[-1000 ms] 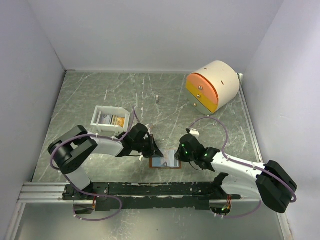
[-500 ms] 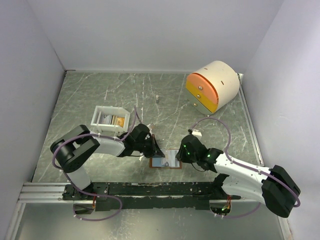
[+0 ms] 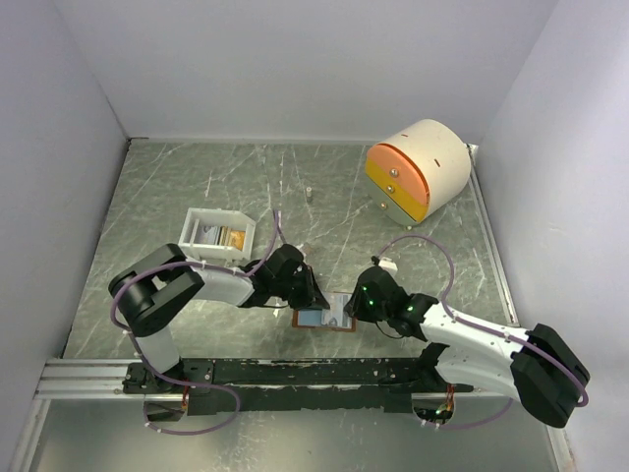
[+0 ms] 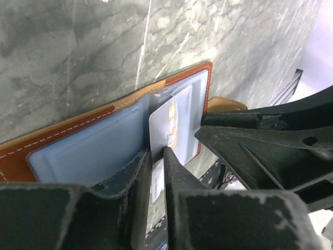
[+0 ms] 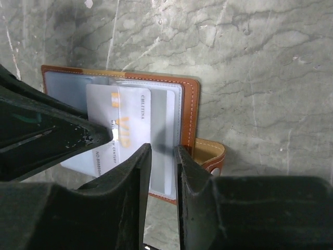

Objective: Put the credit cards into the card holder
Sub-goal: Insert the credit card into the card holder.

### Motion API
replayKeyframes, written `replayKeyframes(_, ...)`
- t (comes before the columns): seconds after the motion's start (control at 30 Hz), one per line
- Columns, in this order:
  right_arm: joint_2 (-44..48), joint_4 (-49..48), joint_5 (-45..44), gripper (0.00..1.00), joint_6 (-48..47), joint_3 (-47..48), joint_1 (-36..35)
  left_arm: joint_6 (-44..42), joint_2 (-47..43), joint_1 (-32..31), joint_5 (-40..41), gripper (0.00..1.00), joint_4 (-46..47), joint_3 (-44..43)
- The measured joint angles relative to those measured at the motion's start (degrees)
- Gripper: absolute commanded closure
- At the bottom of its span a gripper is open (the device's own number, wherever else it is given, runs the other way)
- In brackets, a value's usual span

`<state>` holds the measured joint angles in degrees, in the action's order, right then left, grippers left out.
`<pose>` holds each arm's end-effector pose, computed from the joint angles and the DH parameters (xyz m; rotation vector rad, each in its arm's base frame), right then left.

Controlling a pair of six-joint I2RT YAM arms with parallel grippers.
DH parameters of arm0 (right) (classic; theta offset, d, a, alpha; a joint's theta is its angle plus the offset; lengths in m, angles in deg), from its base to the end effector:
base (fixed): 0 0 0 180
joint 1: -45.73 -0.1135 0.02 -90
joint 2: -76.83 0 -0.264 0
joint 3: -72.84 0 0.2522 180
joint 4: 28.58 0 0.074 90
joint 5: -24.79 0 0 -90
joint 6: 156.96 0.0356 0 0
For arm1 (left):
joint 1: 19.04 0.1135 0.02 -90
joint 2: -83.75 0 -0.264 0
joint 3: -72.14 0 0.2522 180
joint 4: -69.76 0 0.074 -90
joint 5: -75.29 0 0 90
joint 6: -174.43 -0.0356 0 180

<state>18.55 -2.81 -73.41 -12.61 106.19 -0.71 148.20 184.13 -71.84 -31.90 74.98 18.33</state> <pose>0.1271 0.1263 0.1472 0.2398 2.5265 0.5820 0.1863 -0.2629 0.1187 -0.0735 2.6713 -1.2371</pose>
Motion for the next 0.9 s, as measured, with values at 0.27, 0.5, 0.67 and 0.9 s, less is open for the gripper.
replayKeyframes(0.27,2.0,-0.1,1.8,0.76,1.2,-0.5,-0.1,-3.9,-4.6,-0.7,7.1,0.48,-12.1,-4.4)
replayKeyframes(0.5,3.4,1.4,1.2,0.78,1.2,-0.5,-0.1,-5.4,-7.0,-0.7,10.4,0.6,-16.2,-4.6)
replayKeyframes(0.67,2.6,1.3,1.2,0.78,1.2,-0.5,-0.1,-5.6,-6.2,-0.7,10.3,0.84,-16.1,-4.6)
replayKeyframes(0.9,2.3,0.9,1.2,0.79,1.2,-1.1,-0.1,-5.7,-3.3,-0.7,9.9,0.93,-15.1,-4.6)
